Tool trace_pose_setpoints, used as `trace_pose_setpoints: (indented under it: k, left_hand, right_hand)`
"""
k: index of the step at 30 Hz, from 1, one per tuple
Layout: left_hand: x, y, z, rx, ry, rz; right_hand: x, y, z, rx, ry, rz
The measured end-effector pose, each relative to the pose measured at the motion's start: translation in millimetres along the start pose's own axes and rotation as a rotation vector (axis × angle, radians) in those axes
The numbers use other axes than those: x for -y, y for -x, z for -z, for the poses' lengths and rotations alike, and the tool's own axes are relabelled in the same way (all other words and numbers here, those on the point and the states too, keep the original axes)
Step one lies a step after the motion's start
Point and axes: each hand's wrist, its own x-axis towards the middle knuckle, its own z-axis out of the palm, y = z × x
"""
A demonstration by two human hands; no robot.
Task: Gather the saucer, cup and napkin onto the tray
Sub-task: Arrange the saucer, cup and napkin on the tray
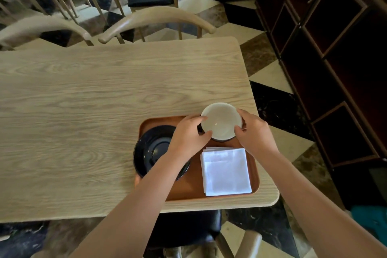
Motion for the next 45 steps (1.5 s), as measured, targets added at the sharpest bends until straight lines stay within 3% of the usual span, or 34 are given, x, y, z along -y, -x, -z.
trace_pose_setpoints:
  k: [13,18,20,22,25,35,45]
  left_hand:
    - [15.4,13.0,8.5,0.002,0.009,-0.025]
    - [17.8,61.2,-4.1,-0.204,0.012,-0.080]
    - [14.9,88.5,-18.5,-0.152,-0.099,-0.210]
    - [12.1,108.4,-40.4,-0.011,-0.237,-0.336]
    - [10.0,116.1,-65.6,0.121,-0.368,-0.342]
    - [22.6,113.2,-59.9,0.179,-0.430,-0.304]
    - [32.1,115.1,-56.4,0.175,-0.412,-0.304]
  right_hand:
    - [7.7,7.6,-7.8,0.041,-0.109,0.021]
    - [-10.6,43.7,2.5,-0.077,0.081,0.131]
    - [-31.2,68.1,-0.6,-0.086,0.219,0.240]
    - [-51.1,89.6,-8.8,0.010,0.320,0.332]
    - [-65.3,106.2,-22.4,0.165,0.460,0.345]
    - [-50.3,108.2,-36.9,0.246,0.460,0.245]
    - [-40.1,108.7,-42.0,0.232,0.508,0.272]
